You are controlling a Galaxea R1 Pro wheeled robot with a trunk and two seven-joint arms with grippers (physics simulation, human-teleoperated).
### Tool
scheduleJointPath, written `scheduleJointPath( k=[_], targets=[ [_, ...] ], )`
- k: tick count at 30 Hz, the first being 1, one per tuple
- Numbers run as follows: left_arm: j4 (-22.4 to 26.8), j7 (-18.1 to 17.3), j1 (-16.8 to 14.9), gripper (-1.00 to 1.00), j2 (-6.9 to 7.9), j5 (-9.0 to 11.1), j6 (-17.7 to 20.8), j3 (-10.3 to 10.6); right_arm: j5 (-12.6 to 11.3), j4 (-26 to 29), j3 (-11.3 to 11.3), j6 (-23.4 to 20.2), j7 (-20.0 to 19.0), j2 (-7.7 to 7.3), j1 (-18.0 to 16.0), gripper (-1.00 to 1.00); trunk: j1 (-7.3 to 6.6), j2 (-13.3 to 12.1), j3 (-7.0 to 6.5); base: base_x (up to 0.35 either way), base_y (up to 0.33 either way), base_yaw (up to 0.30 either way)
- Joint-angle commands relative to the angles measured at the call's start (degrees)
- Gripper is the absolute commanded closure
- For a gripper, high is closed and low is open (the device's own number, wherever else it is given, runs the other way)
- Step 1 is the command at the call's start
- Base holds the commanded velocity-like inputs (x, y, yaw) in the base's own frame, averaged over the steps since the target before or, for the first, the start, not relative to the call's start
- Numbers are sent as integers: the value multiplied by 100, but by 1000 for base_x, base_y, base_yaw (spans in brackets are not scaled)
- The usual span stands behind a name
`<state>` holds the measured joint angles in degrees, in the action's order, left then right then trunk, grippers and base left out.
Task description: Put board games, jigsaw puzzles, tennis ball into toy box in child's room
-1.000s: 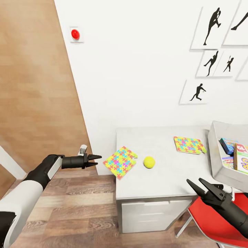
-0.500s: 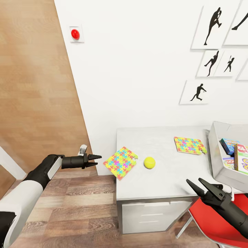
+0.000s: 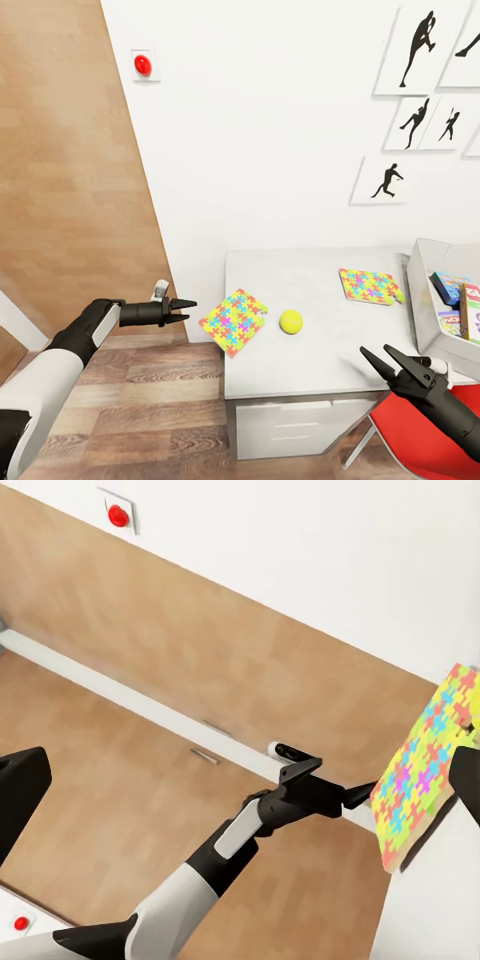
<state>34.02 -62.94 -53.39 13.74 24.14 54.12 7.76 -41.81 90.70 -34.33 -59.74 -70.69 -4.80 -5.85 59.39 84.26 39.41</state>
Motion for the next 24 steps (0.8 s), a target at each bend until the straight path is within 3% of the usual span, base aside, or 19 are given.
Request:
scheduleJointPath(
  k=[1,13,24],
  targets=[
    [0,-8,-5,-100,6,26,28,24,1,0,-3,-26,-15,1,-4,-100,0,3,5,3,0,0],
    [0,-8,-5,-100,6,24,28,24,-2,0,-3,-26,-15,5,-6,-100,0,3,5,1,-97,0],
    [0,-16,-6,-100,13,26,37,24,-1,0,2,-26,-15,5,-6,-100,0,3,5,0,-14,0]
  ],
)
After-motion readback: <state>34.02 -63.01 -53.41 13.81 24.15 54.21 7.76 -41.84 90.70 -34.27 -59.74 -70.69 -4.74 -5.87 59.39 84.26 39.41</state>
